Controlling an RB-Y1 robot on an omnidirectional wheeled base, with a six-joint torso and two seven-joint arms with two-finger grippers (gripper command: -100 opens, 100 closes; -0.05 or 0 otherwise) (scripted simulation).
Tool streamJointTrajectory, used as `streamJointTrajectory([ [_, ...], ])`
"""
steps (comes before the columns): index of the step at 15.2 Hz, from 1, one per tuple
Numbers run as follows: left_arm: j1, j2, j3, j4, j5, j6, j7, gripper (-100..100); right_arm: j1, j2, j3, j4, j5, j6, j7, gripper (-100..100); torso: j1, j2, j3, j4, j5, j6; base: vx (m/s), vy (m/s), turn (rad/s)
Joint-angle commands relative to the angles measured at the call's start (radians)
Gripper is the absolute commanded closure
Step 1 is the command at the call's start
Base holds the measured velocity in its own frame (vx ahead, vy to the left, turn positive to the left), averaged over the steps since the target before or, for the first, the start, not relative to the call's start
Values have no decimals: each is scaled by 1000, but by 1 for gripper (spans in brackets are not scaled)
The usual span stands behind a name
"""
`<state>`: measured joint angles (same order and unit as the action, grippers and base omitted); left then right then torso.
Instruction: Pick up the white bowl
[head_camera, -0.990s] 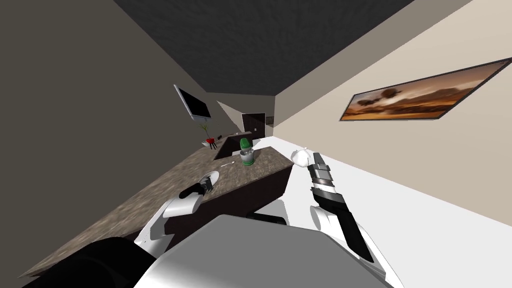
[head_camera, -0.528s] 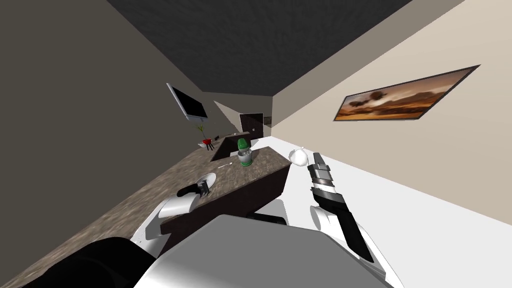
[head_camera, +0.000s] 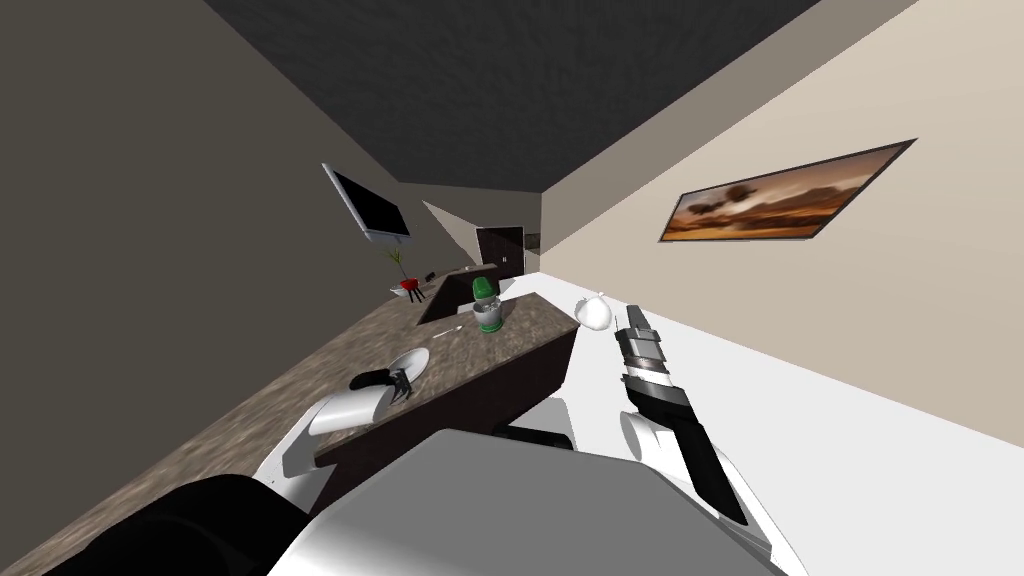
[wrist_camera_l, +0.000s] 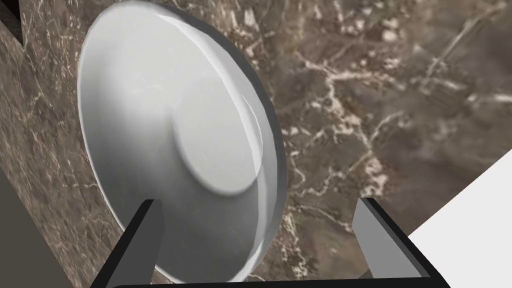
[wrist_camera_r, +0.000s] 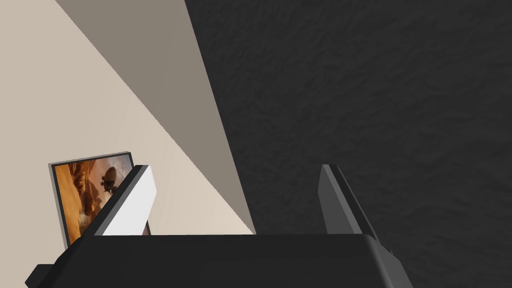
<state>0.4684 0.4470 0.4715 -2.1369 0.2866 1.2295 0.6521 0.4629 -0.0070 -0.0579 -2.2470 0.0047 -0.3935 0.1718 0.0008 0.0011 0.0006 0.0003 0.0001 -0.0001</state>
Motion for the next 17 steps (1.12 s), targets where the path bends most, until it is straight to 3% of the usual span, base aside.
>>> streamJointTrajectory([
  [1,1,3,15,4,8,46,20,-100,0,0,0,0,0,0,0,0,0,0,0,0,0,0,-12,15,-47],
  [4,-2,10,29,11,17,86,38,-100,0,0,0,0,0,0,0,0,0,0,0,0,0,0,-9,7,-59],
  [5,-1,8,24,7,14,72,31,-100,0,0,0,0,0,0,0,0,0,0,0,0,0,0,-4,3,-21],
  [6,-12,2,20,42,7,51,23,-100,0,0,0,0,0,0,0,0,0,0,0,0,0,0,0,0,0],
  [10,-28,-6,12,94,-5,12,7,-100,0,0,0,0,0,0,0,0,-1,-1,0,0,0,0,0,0,0],
  [11,-24,-4,13,79,-3,26,13,-100,0,0,0,0,0,0,0,0,-1,-1,0,0,0,0,0,0,0],
  [12,-25,-4,12,83,-4,21,12,100,0,0,0,0,0,0,0,0,-1,-1,0,0,0,0,0,0,0],
  [16,-27,-1,15,81,-6,18,10,100,0,0,0,0,0,0,0,0,-1,0,0,-1,3,-1,-1,1,-3],
  [17,-14,1,18,51,5,44,20,100,0,0,0,0,0,0,0,0,-1,0,0,-1,3,-1,0,0,0],
])
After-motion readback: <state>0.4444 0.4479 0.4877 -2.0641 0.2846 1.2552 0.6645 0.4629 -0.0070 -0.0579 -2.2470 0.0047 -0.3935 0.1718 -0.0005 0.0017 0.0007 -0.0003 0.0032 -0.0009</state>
